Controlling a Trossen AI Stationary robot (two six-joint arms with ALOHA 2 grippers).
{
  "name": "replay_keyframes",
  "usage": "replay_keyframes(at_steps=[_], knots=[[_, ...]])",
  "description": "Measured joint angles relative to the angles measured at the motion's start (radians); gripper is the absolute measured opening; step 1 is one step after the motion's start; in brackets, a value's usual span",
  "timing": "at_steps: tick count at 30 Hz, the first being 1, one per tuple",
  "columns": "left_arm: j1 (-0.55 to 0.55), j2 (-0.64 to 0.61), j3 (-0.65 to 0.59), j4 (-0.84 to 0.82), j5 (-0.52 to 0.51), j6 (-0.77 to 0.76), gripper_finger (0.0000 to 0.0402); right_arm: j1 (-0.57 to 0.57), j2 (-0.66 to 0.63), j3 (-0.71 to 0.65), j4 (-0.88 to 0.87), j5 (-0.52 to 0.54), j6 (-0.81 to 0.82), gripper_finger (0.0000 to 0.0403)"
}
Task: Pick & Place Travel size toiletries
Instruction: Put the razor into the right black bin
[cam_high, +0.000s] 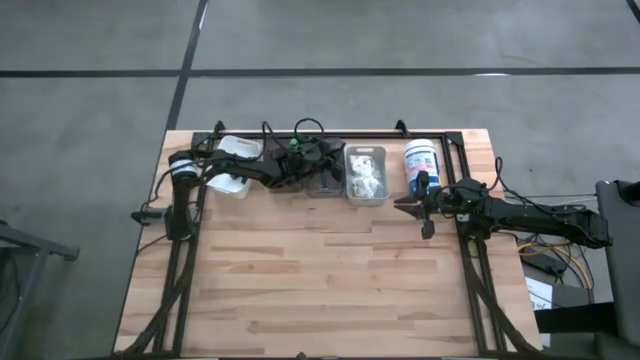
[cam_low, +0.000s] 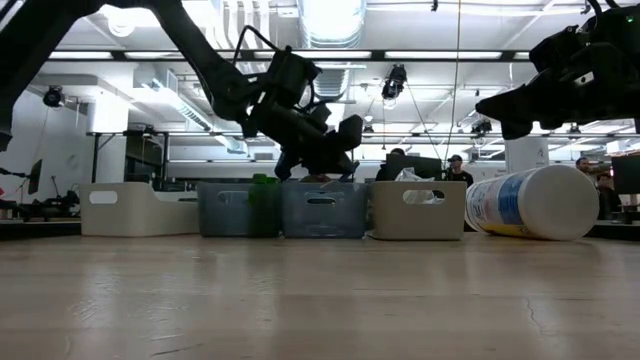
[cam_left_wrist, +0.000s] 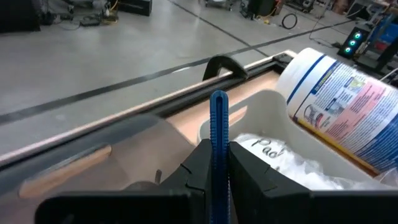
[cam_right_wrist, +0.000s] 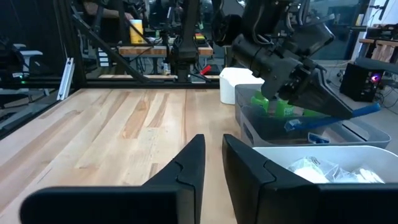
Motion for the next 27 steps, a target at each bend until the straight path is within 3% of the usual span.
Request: replay_keyframes(at_steps=[22,27], knots=[[0.0,0.014,0.0,-0.063,-0.064,-0.16,0.0042,0.0,0.0,0.0,0.0,0.0,0.0,0.0118],[0.0,0.014,0.0,-0.064,-0.064,-0.161,0.0062,0.0,0.0,0.0,0.0,0.0,0.0,0.0132]])
